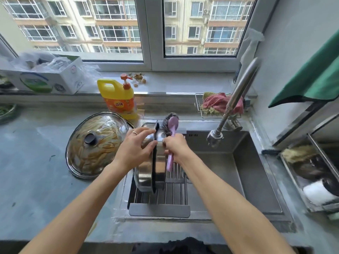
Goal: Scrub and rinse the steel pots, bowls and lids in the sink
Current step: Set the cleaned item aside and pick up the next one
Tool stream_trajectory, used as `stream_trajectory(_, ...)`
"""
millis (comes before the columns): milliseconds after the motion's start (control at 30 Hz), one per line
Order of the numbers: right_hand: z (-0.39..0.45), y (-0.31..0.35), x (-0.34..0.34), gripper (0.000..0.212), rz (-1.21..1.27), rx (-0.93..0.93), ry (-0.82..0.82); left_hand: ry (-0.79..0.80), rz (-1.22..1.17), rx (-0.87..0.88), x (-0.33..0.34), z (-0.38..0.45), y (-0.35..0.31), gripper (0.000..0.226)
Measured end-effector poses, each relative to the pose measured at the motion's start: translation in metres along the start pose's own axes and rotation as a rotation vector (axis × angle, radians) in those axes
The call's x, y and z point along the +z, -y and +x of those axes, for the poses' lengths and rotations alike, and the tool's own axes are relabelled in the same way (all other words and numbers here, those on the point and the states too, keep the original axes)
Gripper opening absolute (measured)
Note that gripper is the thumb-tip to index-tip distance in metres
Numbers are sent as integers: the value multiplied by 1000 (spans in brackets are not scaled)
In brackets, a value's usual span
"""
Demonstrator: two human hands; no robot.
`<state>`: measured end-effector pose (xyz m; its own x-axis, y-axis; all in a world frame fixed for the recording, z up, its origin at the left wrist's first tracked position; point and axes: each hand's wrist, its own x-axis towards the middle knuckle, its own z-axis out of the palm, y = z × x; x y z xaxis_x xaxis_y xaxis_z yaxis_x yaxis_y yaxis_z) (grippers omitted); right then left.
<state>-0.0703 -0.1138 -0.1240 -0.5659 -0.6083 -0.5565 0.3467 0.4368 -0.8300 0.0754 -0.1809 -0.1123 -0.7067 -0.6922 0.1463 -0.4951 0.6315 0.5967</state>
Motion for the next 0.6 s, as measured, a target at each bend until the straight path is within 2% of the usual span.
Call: stream_trajectory(600, 13, -17, -17, 19, 7, 24, 2, -58, -69, -63, 12, -12, -11, 41)
